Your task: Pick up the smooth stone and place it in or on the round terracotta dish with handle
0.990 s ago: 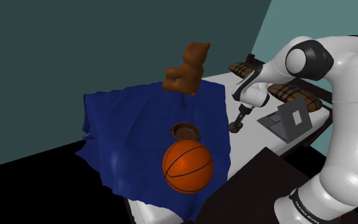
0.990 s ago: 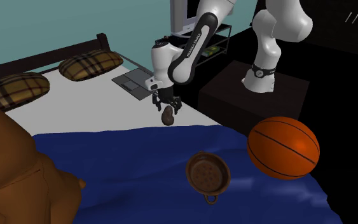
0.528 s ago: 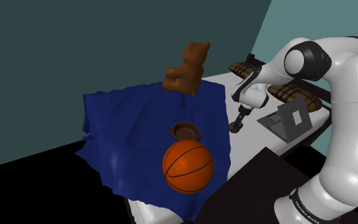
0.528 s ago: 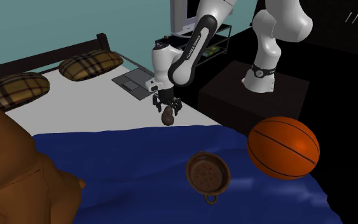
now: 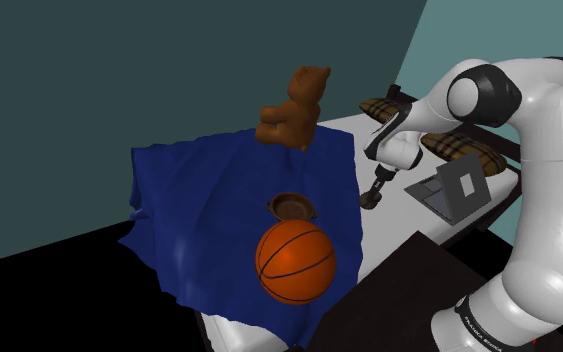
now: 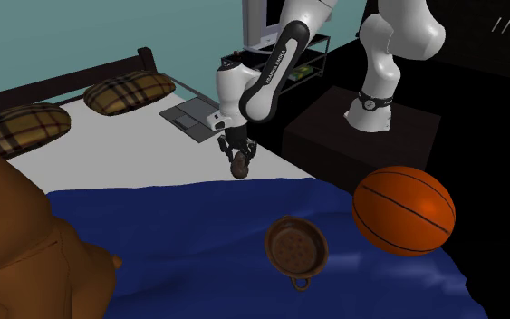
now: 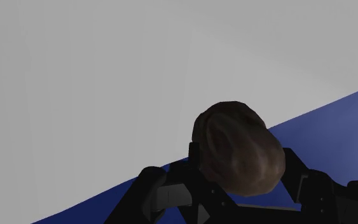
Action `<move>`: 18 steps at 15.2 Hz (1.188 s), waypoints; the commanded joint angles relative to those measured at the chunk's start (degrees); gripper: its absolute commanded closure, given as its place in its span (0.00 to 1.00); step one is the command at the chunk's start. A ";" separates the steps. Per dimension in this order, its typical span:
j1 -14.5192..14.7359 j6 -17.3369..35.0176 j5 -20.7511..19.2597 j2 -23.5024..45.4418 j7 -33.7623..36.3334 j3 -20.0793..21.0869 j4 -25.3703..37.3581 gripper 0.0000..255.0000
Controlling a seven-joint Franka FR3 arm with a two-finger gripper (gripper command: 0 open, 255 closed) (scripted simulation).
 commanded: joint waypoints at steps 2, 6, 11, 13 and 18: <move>0.00 0.03 0.04 0.09 -0.03 0.07 -0.05 1.00; 0.88 -1.32 -1.19 -2.06 0.94 -1.13 -0.85 1.00; 2.36 -3.65 -3.42 -5.57 2.70 -3.08 -1.95 1.00; 2.93 -4.61 -4.37 -6.95 3.44 -3.85 -2.31 1.00; 4.29 -7.09 -6.85 -10.34 5.35 -5.70 -2.97 1.00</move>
